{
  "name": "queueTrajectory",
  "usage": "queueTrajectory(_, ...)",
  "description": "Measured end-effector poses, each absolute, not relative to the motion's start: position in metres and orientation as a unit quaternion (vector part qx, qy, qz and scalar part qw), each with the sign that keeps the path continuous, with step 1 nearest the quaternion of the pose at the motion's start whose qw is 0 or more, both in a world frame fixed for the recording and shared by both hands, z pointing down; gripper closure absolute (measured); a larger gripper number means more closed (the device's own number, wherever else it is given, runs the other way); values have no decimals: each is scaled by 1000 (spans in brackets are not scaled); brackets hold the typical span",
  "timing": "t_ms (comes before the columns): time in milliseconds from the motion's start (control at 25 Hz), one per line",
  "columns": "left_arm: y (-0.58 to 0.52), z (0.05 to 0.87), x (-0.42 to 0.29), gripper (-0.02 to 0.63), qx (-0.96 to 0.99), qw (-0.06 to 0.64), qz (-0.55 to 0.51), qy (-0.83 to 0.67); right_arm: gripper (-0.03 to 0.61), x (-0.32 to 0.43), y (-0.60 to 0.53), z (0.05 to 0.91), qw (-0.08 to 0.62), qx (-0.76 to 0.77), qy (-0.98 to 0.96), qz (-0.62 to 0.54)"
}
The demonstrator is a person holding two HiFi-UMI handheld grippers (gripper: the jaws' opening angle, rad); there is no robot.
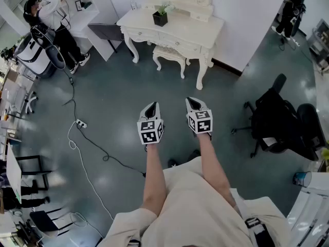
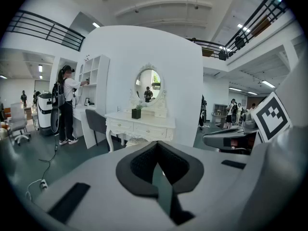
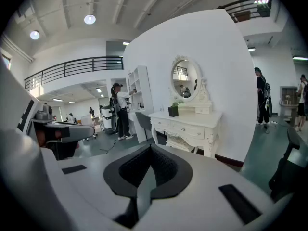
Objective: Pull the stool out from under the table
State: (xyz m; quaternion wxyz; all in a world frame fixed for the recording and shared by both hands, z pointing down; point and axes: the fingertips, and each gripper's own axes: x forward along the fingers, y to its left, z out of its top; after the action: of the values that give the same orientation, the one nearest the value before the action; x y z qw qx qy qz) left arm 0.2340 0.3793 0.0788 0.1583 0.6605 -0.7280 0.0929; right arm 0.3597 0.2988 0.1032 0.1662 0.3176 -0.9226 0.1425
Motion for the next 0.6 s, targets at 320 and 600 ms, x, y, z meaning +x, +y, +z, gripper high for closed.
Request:
queueTrajectory(320,335,61,259,600,638,136,73,-755,535,394,249,94,163,298,-930,138)
queueTrajectory(600,319,67,280,599,621,137,36,-771,535,420,224,111,139,285,-931,180)
